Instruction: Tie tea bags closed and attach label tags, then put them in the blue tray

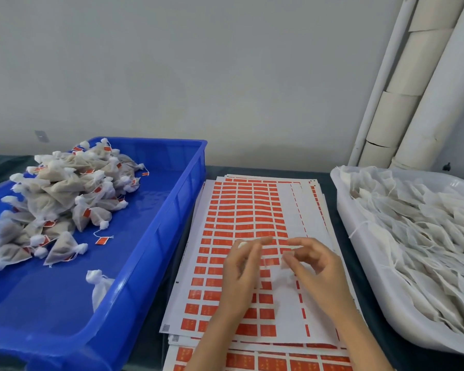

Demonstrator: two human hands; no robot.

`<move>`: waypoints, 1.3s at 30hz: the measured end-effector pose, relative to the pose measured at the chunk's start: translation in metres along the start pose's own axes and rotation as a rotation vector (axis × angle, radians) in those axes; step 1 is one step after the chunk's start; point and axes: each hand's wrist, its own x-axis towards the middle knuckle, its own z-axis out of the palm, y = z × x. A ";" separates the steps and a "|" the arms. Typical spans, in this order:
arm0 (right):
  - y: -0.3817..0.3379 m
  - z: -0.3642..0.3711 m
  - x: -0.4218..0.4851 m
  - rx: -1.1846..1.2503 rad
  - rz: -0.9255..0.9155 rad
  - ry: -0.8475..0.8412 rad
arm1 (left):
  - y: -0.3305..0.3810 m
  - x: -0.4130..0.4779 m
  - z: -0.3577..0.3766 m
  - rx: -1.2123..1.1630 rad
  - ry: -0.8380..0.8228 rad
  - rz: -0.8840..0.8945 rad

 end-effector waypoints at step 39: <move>-0.011 -0.004 -0.006 0.422 0.201 -0.250 | -0.003 -0.001 -0.003 -0.090 -0.082 -0.044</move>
